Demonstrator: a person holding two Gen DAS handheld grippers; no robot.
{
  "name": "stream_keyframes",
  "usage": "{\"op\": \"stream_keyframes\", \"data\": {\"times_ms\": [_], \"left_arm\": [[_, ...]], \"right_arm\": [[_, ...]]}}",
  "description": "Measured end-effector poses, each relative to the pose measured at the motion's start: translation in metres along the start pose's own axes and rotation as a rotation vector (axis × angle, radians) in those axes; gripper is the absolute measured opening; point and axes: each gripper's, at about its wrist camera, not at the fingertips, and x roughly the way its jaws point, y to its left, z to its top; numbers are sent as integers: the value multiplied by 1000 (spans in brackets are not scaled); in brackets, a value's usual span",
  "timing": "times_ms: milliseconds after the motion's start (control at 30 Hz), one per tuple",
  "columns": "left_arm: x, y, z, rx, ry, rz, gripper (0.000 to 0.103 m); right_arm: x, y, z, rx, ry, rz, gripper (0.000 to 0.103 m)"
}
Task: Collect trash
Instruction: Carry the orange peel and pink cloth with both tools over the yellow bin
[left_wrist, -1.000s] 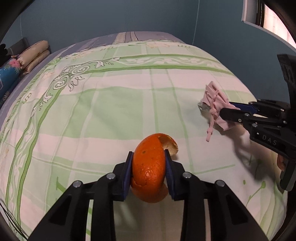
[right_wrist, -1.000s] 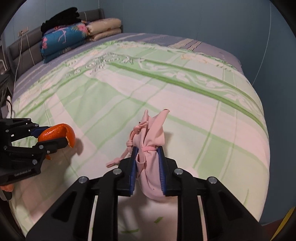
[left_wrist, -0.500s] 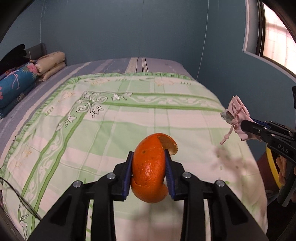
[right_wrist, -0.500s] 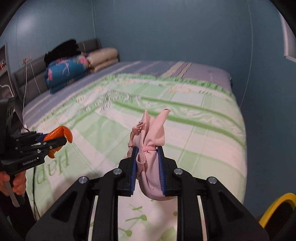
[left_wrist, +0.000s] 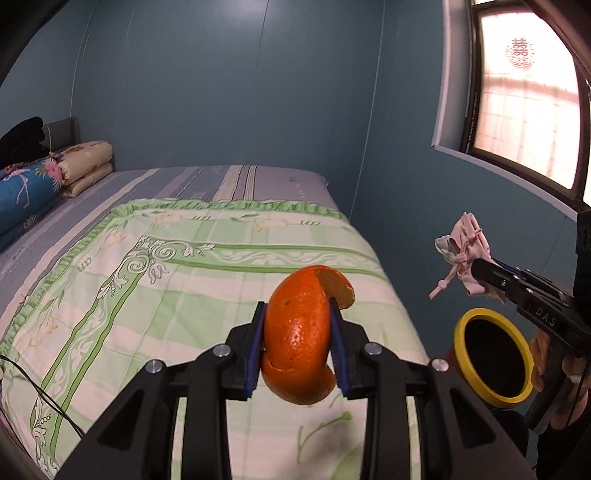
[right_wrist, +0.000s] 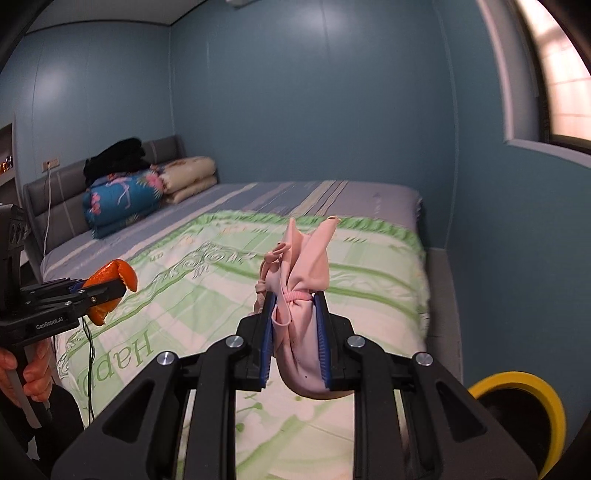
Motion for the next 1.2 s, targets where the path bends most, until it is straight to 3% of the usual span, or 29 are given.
{"op": "stream_keyframes", "data": {"times_ms": [233, 700, 1033, 1200], "left_arm": [[-15, -52, 6, 59, -41, -69, 30], [0, -164, 11, 191, -35, -222, 30], [36, -244, 3, 304, 20, -306, 30], [71, -272, -9, 311, 90, -342, 30]], "right_arm": [[-51, -36, -7, 39, -64, -85, 19], [-113, -114, -44, 149, -87, -249, 19], [-127, -163, -85, 259, -58, -366, 20], [-128, -187, -102, 317, -28, -411, 20]]}}
